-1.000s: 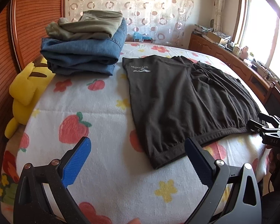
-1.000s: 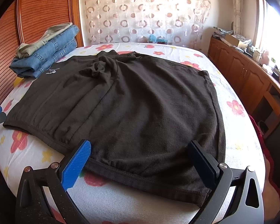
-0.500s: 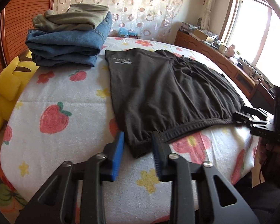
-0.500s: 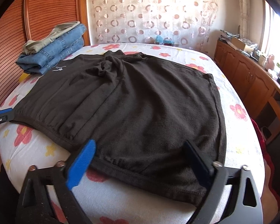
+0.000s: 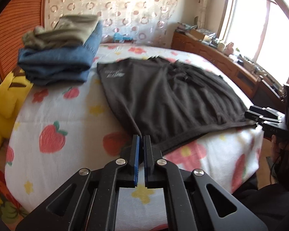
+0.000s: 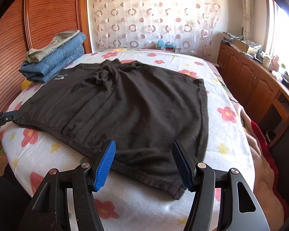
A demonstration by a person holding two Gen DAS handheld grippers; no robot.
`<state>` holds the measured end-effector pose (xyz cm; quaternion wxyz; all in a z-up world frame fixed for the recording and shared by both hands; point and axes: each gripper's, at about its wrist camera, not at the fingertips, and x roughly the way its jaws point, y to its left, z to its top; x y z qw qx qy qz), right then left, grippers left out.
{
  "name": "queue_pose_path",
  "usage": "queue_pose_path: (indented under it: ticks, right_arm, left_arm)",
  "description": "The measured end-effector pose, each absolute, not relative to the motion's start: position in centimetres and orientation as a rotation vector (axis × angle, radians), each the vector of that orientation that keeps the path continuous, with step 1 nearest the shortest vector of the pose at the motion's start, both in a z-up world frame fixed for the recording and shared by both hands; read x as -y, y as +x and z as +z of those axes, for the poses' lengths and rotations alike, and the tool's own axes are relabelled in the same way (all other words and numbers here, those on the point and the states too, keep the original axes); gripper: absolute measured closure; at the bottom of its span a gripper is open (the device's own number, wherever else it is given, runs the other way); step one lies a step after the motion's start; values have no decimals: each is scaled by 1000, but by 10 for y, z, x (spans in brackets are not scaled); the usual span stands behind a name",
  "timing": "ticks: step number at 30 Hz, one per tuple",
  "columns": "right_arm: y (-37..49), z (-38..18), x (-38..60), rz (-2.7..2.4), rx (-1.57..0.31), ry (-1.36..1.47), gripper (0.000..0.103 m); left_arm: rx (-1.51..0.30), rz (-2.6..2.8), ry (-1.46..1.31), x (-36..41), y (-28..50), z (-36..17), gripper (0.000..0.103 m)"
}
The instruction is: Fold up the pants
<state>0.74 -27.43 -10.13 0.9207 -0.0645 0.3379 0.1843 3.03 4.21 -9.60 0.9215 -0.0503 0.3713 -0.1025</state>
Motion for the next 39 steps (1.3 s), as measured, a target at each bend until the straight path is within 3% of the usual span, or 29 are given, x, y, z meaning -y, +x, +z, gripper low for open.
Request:
queue_pose_path:
  ticks: [13,36,37,39]
  right_arm:
    - [8,-99,296,342,-673,-91,41]
    - [9,-96,321,301,-655,-60,42]
    - [9,-96,321,301,-655,-59,42]
    - [10,-97,321,297,-655,-59,42]
  left_arm:
    - [-638,-441,-18,30,78,-22,99]
    - [-654,-622,63,139,131,2,99]
    - [-654,-612,66,138,131,1,97]
    - [-648,-584,88,137,128,-1,79]
